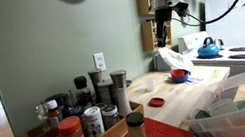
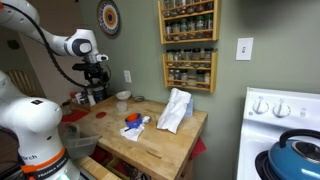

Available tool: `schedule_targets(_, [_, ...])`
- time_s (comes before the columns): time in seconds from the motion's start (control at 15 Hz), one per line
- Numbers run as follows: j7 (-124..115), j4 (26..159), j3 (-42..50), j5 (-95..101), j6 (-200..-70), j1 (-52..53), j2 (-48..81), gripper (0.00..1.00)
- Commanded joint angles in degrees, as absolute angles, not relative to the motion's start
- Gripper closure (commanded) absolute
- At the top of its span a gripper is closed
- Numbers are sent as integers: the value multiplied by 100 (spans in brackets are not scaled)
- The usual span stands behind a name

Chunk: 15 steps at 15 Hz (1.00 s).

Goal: Remove the small lunchbox from inside the other lunchbox, put the red lid on the lunchbox in front and then put the lunchbox with a lid in the other lunchbox

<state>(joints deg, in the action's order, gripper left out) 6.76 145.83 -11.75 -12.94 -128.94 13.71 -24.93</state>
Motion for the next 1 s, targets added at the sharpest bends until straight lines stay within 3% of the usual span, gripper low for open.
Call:
schedule_targets(0.0, [717, 14466, -1376, -750, -13721, 1439, -1635, 0])
schedule_targets(0.8, [552, 13637, -1192, 328, -14674, 1182, 504, 1])
schedule_targets(0.93, [589, 13509, -1127, 382, -14698, 1142, 681, 15])
